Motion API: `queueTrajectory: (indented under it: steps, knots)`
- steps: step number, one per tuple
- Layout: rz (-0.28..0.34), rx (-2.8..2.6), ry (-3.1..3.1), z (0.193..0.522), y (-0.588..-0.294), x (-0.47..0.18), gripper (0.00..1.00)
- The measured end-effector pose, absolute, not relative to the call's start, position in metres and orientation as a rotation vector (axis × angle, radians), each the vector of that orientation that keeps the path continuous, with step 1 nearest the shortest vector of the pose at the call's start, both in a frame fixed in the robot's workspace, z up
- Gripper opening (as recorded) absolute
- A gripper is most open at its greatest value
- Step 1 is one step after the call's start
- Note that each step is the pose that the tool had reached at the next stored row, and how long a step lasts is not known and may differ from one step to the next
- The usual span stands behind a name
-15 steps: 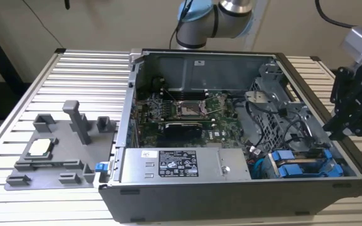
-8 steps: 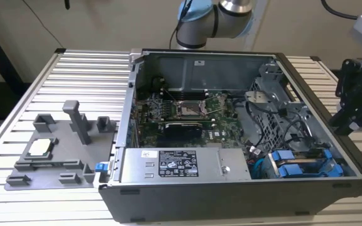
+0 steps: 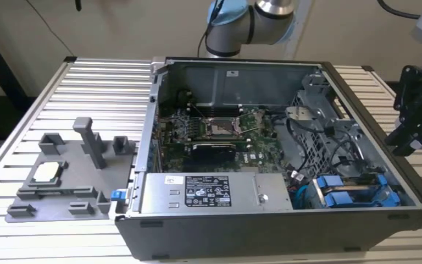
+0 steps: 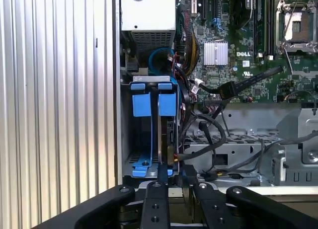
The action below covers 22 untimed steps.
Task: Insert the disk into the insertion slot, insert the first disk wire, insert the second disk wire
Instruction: 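Insert the first disk wire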
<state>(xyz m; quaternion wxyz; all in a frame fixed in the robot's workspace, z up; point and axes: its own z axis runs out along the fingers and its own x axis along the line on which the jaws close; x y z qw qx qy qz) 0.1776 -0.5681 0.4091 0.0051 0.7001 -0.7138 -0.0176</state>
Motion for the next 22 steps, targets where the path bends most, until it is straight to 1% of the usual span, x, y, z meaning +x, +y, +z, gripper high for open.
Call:
queueTrajectory:
  steps: [7, 22]
  knots:
    - [-0.055, 2.192, -2.235, 0.409, -0.566, 0.178, 0.27]
    - [-0.055, 2.192, -2.235, 0.409, -0.539, 0.178, 0.27]
